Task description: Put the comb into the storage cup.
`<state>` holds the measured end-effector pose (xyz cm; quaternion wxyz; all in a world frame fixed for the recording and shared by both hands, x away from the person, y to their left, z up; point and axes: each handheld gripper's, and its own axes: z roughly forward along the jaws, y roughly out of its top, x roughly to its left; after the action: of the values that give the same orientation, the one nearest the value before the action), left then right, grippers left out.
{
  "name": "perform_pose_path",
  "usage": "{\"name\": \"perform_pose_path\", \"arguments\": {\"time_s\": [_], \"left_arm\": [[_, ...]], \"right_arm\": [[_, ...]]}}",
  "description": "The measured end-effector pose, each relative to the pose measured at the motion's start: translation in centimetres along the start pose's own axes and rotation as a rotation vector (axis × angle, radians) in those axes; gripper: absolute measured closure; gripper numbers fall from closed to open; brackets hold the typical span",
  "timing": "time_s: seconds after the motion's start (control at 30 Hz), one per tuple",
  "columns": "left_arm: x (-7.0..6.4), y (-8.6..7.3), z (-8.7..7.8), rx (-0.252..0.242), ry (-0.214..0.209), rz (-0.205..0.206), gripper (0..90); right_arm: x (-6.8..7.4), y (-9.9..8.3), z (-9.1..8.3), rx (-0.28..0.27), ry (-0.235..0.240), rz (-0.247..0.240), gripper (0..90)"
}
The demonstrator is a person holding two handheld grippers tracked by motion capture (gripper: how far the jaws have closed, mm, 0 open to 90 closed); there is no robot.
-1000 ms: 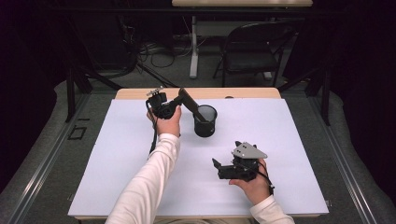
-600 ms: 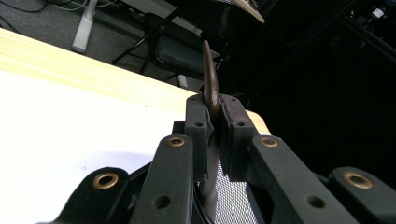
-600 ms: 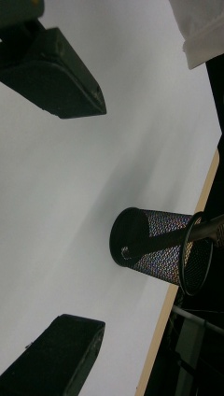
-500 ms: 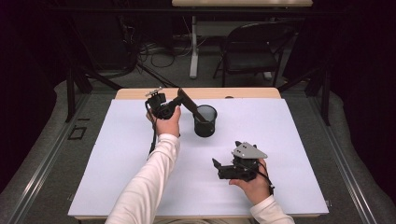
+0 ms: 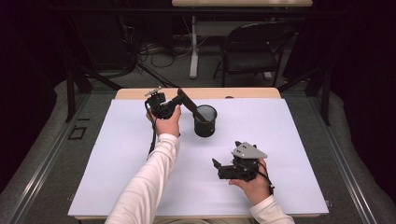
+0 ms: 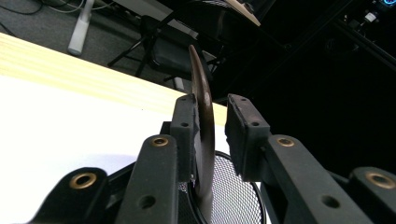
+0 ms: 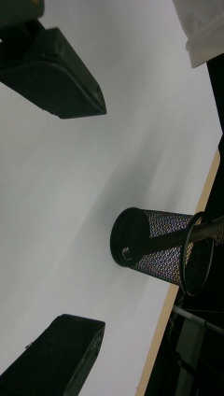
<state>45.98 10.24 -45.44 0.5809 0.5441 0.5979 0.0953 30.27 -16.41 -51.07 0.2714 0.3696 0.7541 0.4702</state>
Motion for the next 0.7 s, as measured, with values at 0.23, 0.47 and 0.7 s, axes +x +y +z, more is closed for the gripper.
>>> {"name": "perform_pose_path", "arguments": {"time_s": [0.23,0.47,0.7], "left_arm": [[0.08,0.04,-0.05,-0.014,0.01,0.017,59.3],[0.16,0.14,-0.13,-0.032,0.024,0.026,48.8],[0.33,0.18,-0.24,-0.043,0.041,0.041,42.8]], "right_arm": [[0.05,-0.03,0.04,0.003,0.002,-0.002,0.0],[0.07,-0.03,0.06,0.003,0.002,-0.003,0.0],[0.06,-0.03,0.07,0.005,0.001,-0.005,0.0]]}}
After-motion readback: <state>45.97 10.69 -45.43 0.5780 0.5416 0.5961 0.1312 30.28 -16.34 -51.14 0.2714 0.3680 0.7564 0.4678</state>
